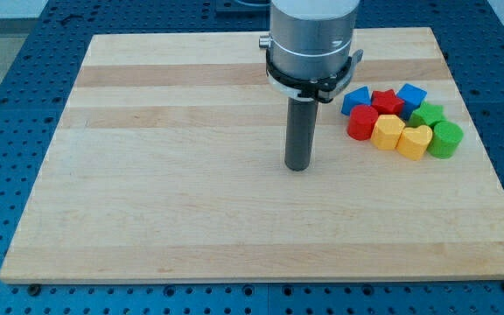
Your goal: Slide the group of blocks down a bit
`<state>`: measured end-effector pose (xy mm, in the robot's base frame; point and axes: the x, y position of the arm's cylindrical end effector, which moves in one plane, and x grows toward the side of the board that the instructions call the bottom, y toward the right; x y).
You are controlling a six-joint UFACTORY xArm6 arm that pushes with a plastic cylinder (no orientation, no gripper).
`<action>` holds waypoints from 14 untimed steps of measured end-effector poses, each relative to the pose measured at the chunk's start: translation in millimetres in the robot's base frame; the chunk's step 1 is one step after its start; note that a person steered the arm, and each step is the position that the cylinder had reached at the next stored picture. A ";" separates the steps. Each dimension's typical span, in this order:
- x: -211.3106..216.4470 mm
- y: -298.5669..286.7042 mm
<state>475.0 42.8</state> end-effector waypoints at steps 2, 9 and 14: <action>-87.4 -13.1; -176.3 184.4; -112.4 187.1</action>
<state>362.5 229.9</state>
